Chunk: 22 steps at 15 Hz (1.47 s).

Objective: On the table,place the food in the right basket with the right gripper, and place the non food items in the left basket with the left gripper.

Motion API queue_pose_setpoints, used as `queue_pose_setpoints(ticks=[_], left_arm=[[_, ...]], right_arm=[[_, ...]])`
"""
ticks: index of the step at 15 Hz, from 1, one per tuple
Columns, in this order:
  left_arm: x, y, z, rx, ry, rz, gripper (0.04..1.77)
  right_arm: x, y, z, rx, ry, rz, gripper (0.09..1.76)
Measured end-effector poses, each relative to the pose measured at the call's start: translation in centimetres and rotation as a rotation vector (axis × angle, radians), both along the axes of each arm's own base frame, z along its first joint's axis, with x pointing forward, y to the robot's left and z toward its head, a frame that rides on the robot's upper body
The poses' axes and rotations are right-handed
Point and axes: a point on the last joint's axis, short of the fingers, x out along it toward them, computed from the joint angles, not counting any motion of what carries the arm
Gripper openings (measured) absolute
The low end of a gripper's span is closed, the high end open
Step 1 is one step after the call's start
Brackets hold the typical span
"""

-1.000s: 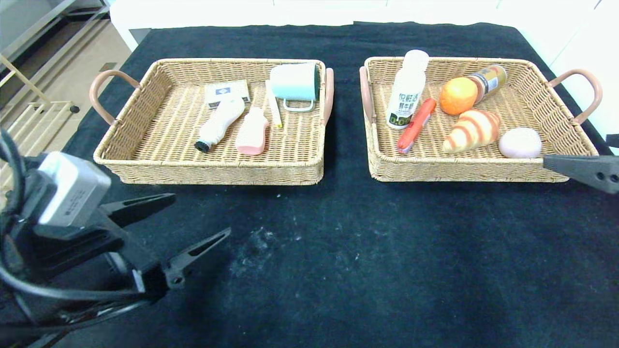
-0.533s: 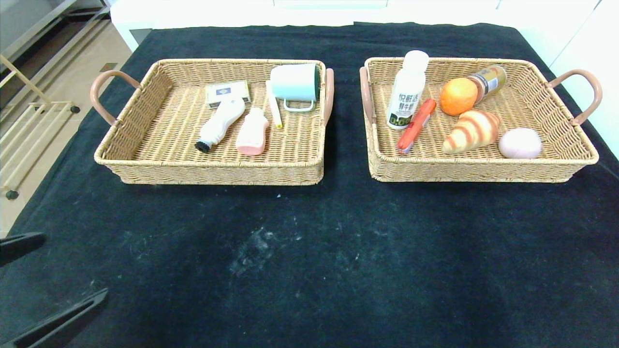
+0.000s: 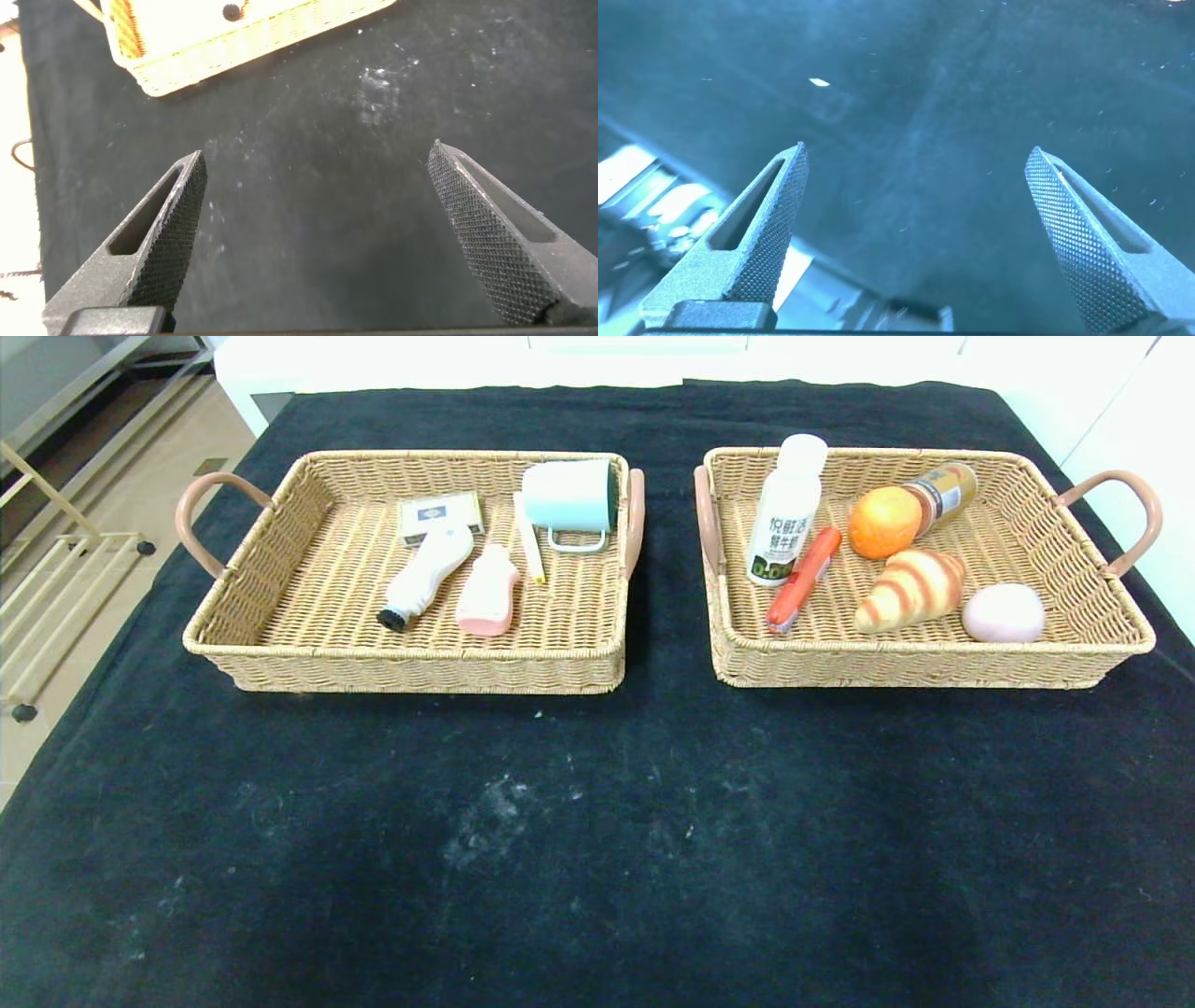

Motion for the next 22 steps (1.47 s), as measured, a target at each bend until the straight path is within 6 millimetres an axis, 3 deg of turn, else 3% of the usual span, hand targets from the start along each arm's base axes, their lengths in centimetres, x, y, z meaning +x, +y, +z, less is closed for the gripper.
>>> queue_pose_setpoints(ticks=[6, 11, 13, 17, 22], left_arm=[[-5.5, -0.7, -0.3, -0.002, -0.027, 0.043, 1.72], [-7.1, -0.7, -0.4, -0.003, -0.065, 0.043, 1.72], [-7.4, -0.7, -0.8, -0.004, -0.065, 0.041, 1.72], [-7.8, -0.6, -3.9, -0.009, -0.043, 0.026, 1.72], [-5.0, -0.5, -7.1, -0.104, -0.026, 0.033, 1.72]], right_arm=[[-4.0, 0.9, -1.8, 0.054, -0.063, -0.138, 1.7], [-4.5, 1.9, -4.6, 0.067, -0.038, -0.215, 1.7], [-4.4, 2.0, -6.4, 0.064, -0.018, -0.225, 1.7], [-3.6, 2.1, -9.6, 0.067, -0.06, -0.237, 1.7], [0.8, 1.9, -11.2, 0.141, -0.322, -0.32, 1.7]])
